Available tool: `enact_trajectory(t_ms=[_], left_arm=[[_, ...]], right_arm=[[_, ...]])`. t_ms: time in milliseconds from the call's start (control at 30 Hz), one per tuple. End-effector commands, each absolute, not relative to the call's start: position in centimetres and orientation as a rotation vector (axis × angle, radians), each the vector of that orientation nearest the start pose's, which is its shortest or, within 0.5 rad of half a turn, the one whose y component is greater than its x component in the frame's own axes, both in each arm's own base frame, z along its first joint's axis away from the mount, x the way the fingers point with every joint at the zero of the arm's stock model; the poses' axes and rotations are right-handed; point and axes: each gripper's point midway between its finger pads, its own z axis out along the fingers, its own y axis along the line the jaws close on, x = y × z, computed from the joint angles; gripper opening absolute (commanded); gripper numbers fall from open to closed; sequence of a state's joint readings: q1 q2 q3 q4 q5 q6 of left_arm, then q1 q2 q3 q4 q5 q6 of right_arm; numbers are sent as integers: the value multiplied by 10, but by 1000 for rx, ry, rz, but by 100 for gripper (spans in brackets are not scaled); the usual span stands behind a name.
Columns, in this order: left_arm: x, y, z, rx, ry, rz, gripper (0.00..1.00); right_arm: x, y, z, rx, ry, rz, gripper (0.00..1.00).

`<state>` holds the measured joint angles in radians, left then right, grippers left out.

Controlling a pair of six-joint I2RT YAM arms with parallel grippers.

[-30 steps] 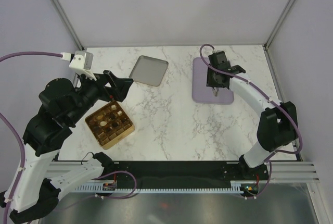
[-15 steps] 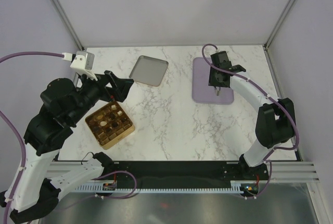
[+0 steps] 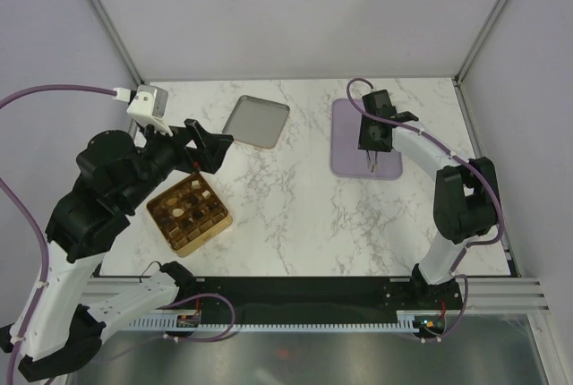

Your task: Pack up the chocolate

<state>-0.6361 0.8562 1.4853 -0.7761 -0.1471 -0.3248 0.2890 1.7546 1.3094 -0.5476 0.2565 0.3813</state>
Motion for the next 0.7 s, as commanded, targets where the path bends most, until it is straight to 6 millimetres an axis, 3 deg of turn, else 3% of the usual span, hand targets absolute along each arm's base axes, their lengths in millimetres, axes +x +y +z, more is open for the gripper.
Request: enact_trajectory(t_ms=[0, 333, 667], left_arm=[[209, -142, 438, 162, 1725, -605, 100], [212, -143, 440, 164, 1723, -603, 100], [214, -147, 440, 170, 1730, -611, 100]], right_arm=[[425, 95, 103, 226, 2460, -16, 50], [425, 103, 105, 206, 2469, 34, 44], [409, 113, 115, 166, 2484, 139, 40]])
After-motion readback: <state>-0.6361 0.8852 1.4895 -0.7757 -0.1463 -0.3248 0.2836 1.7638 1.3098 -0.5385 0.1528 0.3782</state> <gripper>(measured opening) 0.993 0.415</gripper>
